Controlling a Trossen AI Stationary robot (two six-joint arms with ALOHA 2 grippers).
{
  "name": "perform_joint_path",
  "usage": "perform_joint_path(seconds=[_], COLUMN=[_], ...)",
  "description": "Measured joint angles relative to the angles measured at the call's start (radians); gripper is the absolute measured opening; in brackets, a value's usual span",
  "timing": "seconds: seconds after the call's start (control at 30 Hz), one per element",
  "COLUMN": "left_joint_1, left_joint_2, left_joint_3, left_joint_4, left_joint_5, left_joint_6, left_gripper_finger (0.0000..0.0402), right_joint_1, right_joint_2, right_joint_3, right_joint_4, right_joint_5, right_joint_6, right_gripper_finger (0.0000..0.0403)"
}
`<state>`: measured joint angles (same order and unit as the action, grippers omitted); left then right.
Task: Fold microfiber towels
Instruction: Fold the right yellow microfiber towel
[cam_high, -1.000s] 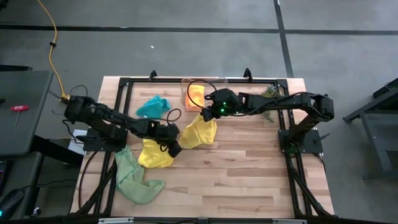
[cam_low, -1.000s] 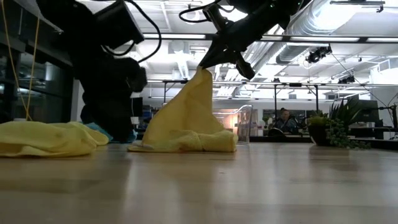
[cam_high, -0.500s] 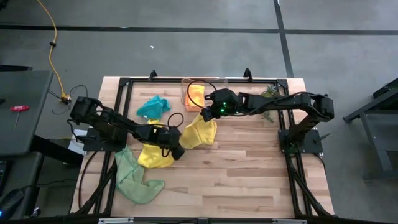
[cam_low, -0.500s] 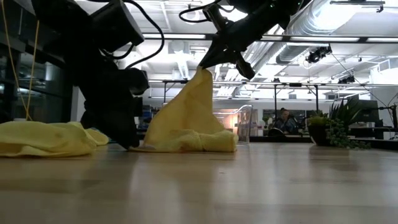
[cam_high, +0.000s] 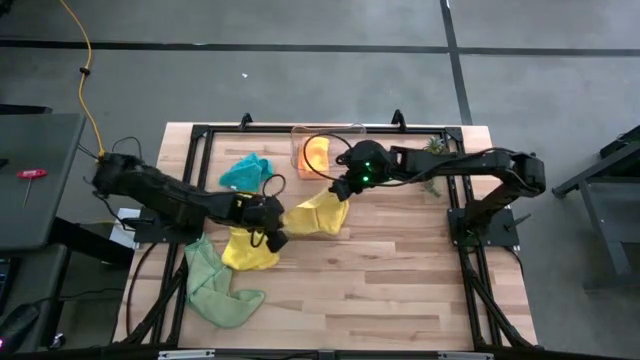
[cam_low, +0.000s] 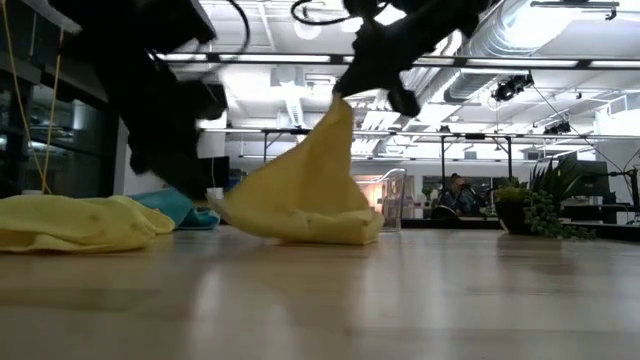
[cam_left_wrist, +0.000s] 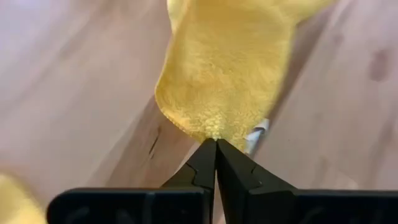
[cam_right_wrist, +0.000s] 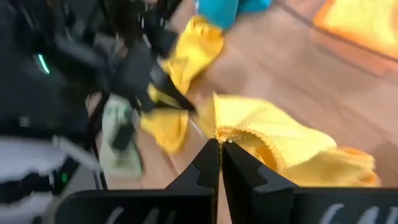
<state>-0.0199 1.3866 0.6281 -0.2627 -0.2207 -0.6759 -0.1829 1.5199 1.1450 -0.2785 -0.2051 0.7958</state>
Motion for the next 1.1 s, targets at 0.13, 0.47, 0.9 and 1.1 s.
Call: perform_joint_path(seconds=[0.13, 0.47, 0.9, 1.1], left_joint_1=[0.013, 0.161, 0.290, 0.315], left_joint_2=[-0.178, -0.447, -0.385, -0.390], left_joint_3=[0.001, 0.080, 0.459, 0.506], left_joint_4=[-0.071, -0.185, -0.360, -0.417], left_joint_5=[0.001, 0.120, 0.052, 0.050], left_joint_6=[0.061, 0.146, 0.533, 0.575], left_gripper_finger=[0.0001, 0.0000, 0.0000, 0.0000], right_joint_1=[0.000, -0.001, -0.001, -0.030], right_joint_2=[-0.091, -0.319, -0.383, -0.383], right_joint_3=[0.000, 0.000, 0.025, 0.134], right_joint_4=[-0.141, -0.441, -0.420, -0.452], right_joint_5=[-0.040, -0.015, -0.005, -0.014], right_joint_6=[-0.067, -0.120, -0.131, -0.188], right_gripper_finger=[0.0000, 0.0000, 0.0000, 0.0000])
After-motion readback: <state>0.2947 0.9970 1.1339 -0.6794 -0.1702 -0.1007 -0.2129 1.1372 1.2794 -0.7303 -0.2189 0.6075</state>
